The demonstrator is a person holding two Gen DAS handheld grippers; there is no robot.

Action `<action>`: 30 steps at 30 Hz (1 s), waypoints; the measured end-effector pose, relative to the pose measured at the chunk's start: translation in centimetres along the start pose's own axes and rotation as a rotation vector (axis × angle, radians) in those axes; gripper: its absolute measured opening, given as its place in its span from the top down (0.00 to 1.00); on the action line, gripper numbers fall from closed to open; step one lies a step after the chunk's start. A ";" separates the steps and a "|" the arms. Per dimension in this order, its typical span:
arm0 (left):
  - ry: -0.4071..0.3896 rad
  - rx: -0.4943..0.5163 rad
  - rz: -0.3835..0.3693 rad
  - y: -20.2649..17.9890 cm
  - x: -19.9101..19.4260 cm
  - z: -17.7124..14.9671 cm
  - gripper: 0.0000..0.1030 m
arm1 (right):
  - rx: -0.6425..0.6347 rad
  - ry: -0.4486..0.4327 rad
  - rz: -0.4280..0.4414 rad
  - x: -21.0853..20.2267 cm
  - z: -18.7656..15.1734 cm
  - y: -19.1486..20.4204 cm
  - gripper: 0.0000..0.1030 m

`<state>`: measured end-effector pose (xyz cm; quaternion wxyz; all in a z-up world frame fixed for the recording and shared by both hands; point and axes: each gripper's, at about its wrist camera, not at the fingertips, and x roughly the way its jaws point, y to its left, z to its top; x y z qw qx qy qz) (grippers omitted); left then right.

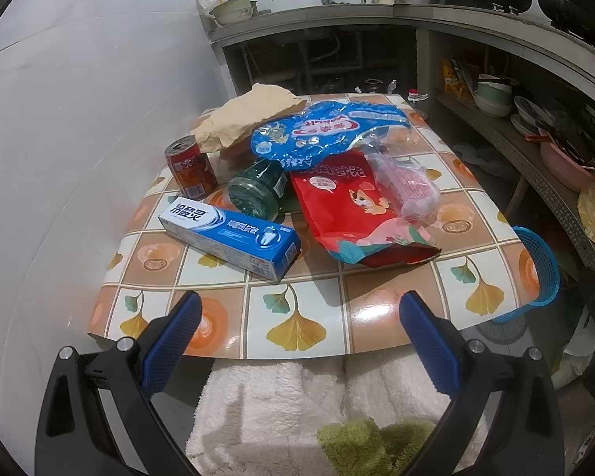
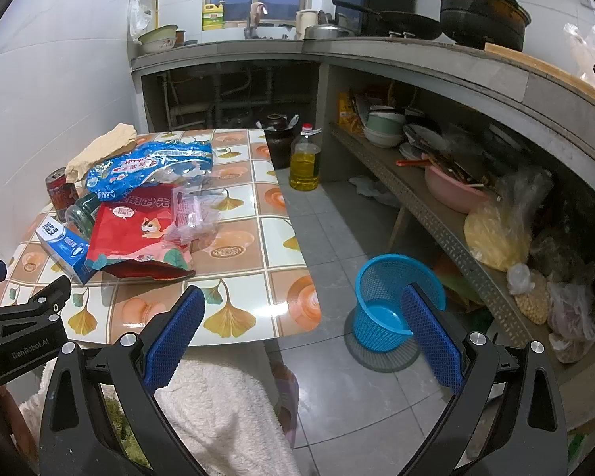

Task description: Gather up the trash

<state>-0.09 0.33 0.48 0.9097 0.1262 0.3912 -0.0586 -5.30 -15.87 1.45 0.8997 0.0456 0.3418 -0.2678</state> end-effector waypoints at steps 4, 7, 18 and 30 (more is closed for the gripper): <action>0.000 -0.003 0.002 0.2 0.0 0.1 0.05 | 0.001 0.001 0.001 0.0 0.1 0.0 0.07; 0.001 -0.002 0.001 0.3 0.1 0.1 0.05 | 0.001 0.001 0.001 -0.1 0.0 0.0 0.07; 0.004 -0.002 0.002 0.3 0.2 -0.1 0.05 | 0.001 0.008 0.005 -0.2 0.1 0.1 0.07; 0.008 -0.003 0.001 0.2 0.3 -0.2 0.05 | -0.003 0.011 0.008 0.0 -0.1 0.3 0.07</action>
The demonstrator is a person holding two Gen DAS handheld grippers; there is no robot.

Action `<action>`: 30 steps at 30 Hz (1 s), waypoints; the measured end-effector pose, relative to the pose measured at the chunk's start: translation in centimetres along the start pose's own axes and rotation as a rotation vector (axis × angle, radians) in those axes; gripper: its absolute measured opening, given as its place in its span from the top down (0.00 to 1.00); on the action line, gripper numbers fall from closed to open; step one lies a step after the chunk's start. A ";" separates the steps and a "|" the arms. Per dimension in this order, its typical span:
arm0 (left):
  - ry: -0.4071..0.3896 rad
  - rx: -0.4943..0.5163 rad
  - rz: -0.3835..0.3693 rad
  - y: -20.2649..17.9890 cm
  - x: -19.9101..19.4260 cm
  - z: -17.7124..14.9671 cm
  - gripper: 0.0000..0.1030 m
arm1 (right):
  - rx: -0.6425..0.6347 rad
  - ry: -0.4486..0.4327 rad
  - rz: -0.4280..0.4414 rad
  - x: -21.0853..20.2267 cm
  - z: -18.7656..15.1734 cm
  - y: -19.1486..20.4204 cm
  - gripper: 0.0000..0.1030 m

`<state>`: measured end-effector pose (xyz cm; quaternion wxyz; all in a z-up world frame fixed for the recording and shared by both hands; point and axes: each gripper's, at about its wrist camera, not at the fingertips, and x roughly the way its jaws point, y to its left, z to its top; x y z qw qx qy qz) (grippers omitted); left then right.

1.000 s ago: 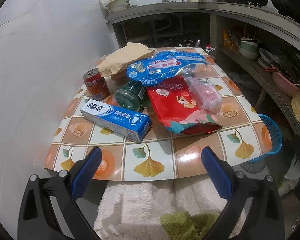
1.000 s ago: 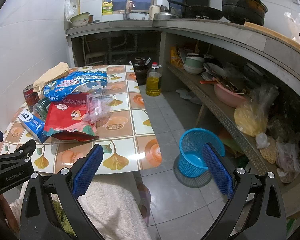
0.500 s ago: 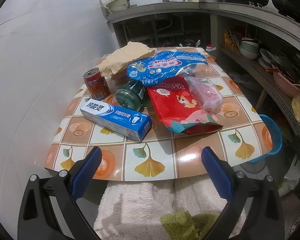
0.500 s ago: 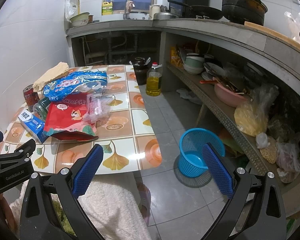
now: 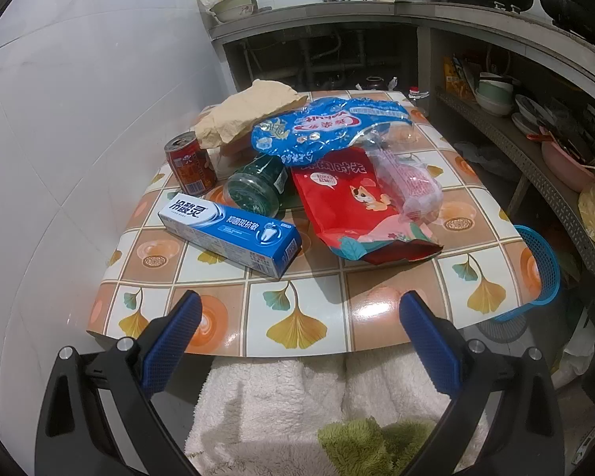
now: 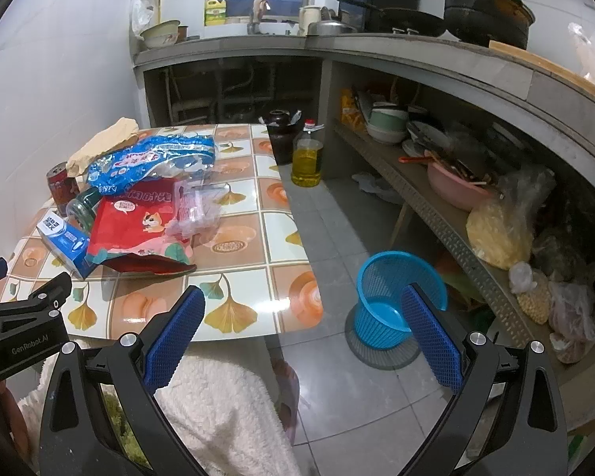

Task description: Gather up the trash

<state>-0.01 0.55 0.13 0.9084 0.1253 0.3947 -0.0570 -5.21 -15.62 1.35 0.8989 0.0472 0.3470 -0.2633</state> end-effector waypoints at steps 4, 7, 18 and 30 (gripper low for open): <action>0.000 -0.001 0.001 0.0 0.0 0.0 0.05 | -0.003 -0.001 -0.001 0.0 0.0 0.0 0.07; 0.000 0.001 0.000 0.0 0.0 0.0 0.05 | -0.007 0.001 0.000 0.0 0.0 0.0 0.07; -0.005 -0.004 0.011 0.1 -0.1 0.0 0.05 | -0.002 0.001 -0.003 -0.1 0.0 -0.5 0.08; -0.085 -0.107 0.069 2.7 -1.4 0.1 0.05 | -0.002 0.001 -0.001 0.0 0.2 -0.5 0.08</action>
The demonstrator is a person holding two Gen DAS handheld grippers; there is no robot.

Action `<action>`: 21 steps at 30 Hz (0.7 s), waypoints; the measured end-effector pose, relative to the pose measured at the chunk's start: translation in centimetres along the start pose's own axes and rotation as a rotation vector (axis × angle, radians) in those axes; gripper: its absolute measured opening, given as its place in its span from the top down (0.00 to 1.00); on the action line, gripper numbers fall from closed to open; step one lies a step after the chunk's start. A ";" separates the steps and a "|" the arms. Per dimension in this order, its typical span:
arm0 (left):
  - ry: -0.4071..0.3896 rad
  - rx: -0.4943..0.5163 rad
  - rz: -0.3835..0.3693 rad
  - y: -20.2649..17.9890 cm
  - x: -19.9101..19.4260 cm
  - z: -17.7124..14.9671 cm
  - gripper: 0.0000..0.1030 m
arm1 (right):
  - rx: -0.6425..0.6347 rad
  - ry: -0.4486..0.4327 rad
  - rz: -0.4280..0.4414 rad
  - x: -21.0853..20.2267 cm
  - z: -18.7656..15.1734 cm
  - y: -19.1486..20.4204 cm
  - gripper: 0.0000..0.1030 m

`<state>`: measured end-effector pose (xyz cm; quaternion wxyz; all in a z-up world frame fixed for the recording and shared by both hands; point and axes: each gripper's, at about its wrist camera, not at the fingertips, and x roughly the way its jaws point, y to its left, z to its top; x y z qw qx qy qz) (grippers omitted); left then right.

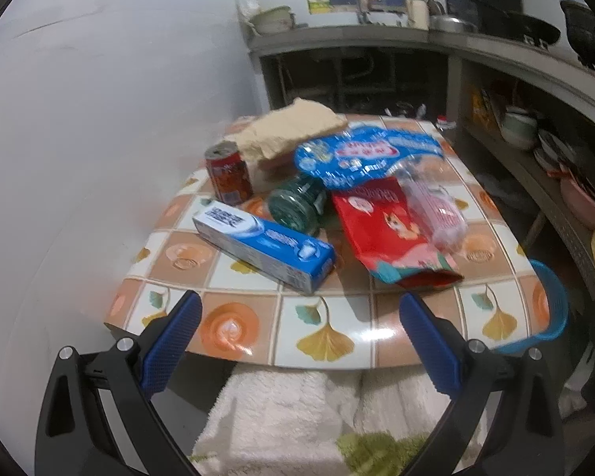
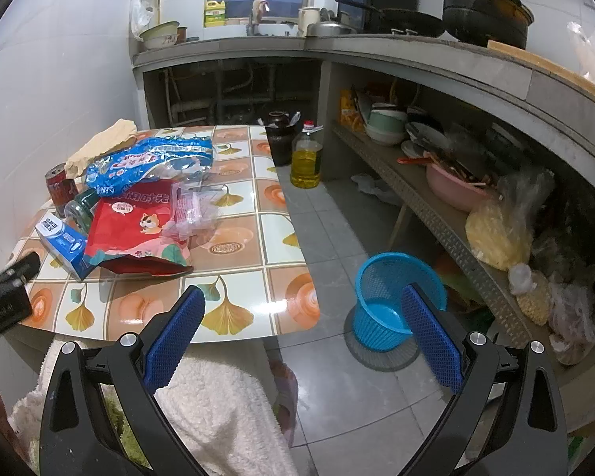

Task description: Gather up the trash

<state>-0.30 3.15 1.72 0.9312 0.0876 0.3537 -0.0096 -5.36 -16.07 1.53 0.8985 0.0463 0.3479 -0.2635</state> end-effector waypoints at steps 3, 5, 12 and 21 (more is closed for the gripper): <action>-0.059 0.038 -0.002 0.4 -0.6 0.6 0.05 | 0.000 -0.003 -0.002 0.0 0.1 0.0 0.08; -0.070 0.080 -0.011 0.5 -0.8 0.9 0.05 | 0.004 -0.003 -0.003 0.1 0.2 -0.1 0.08; -0.026 0.120 -0.016 0.3 -0.9 -0.3 0.05 | 0.004 -0.006 -0.002 0.2 0.4 -0.1 0.08; -0.021 0.131 -0.020 -0.1 -1.0 -0.3 0.05 | 0.004 -0.022 0.000 0.1 0.3 0.1 0.08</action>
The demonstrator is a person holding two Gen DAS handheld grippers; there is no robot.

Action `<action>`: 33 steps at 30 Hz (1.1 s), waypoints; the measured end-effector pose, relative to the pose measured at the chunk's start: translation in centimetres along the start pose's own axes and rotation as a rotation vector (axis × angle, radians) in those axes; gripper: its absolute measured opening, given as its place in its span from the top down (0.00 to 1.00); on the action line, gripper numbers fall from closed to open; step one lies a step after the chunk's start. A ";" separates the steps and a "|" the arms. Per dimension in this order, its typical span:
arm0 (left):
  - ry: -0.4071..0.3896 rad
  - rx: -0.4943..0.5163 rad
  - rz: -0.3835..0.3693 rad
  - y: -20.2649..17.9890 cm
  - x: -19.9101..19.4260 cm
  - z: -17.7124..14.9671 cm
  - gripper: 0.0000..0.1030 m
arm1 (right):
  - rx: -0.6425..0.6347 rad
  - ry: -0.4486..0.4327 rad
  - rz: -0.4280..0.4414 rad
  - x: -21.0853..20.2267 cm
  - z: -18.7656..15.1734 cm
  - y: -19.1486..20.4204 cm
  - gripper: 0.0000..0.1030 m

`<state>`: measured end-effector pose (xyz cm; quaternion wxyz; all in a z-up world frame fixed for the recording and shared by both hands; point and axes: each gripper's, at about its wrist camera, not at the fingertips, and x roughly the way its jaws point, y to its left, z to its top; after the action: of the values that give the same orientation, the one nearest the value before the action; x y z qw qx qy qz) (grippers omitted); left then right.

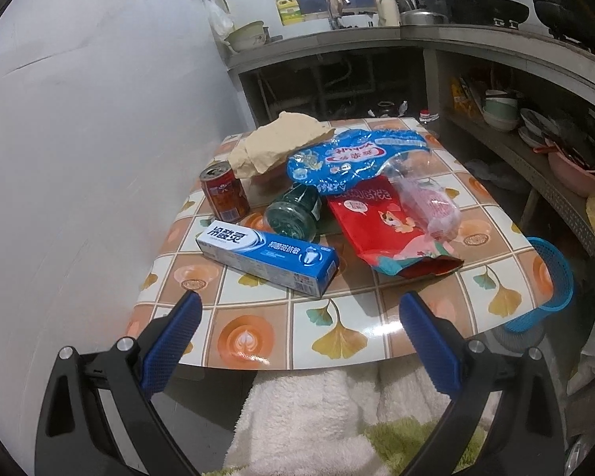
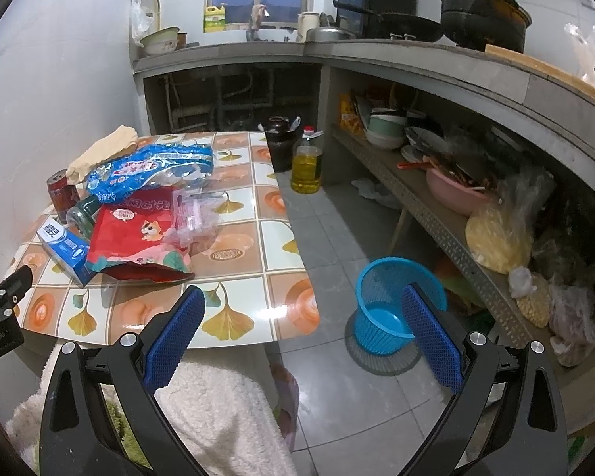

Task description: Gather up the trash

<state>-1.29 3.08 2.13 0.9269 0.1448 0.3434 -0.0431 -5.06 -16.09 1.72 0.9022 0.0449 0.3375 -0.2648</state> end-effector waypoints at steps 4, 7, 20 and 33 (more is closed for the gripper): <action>0.003 0.004 0.002 -0.1 0.1 0.0 0.05 | 0.005 0.003 0.004 0.0 -0.1 0.0 0.08; 0.007 0.001 0.000 -0.1 0.2 0.0 0.05 | 0.001 0.003 0.003 0.0 -0.1 0.2 0.08; 0.022 -0.002 -0.011 0.3 0.8 -0.2 0.05 | -0.001 0.004 0.000 0.0 -0.1 0.2 0.08; 0.035 -0.011 -0.011 0.6 1.1 -0.5 0.05 | 0.000 0.008 0.000 0.0 -0.1 0.2 0.08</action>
<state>-0.62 3.82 1.21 0.9213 0.1384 0.3608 -0.0439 -5.04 -15.92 1.61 0.9009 0.0459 0.3411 -0.2644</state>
